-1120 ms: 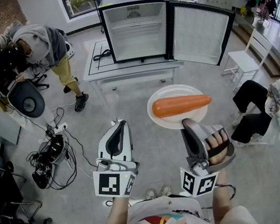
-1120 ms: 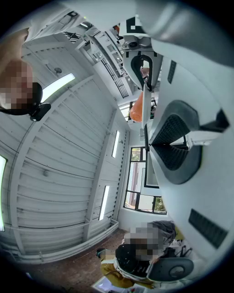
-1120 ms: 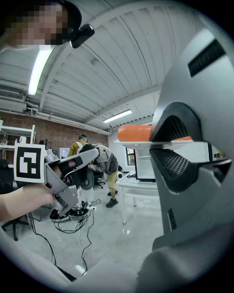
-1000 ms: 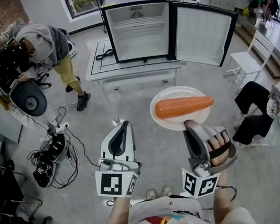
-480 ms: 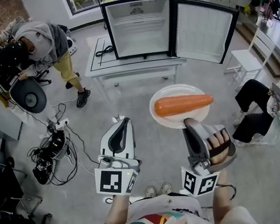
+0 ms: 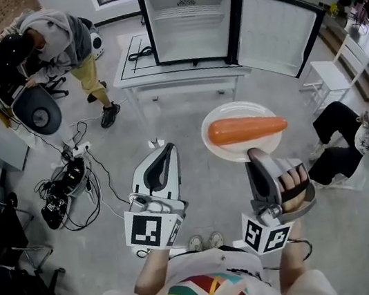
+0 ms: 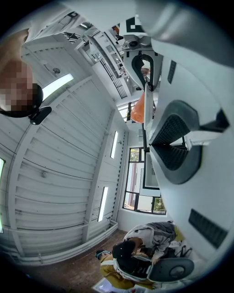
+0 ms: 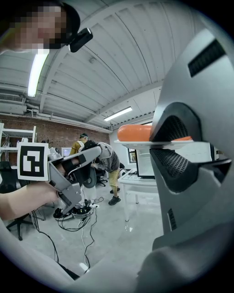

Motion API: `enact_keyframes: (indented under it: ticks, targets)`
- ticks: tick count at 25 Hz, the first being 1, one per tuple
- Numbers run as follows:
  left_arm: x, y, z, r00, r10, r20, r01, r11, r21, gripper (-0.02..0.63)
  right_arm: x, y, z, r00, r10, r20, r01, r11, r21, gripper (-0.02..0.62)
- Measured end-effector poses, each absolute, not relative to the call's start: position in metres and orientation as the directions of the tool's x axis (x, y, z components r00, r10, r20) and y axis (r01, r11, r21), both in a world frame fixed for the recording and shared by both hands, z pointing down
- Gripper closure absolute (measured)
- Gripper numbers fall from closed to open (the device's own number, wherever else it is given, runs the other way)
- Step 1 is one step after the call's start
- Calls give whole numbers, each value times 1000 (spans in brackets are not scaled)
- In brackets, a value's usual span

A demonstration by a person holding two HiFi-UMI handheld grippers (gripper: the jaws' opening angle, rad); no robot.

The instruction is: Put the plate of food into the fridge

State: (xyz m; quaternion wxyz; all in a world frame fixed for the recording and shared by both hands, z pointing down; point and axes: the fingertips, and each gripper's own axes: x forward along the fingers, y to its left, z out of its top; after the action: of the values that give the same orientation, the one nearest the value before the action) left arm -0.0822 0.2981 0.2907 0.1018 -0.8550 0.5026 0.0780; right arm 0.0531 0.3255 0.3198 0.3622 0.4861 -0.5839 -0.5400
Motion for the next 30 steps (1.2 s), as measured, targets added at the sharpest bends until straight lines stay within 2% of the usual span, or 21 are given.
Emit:
enact_keyframes:
  ticks: [23, 30]
  targets:
    - [-62, 255, 301, 432, -867, -247, -902, -423, -91, 601, 77, 273, 331, -325, -941, -97, -166, -45, 985, 554]
    - [-61, 211, 304, 458, -856, -239, -888, -449, -94, 601, 68, 229, 328, -332, -937, -113, -165, -60, 984, 554]
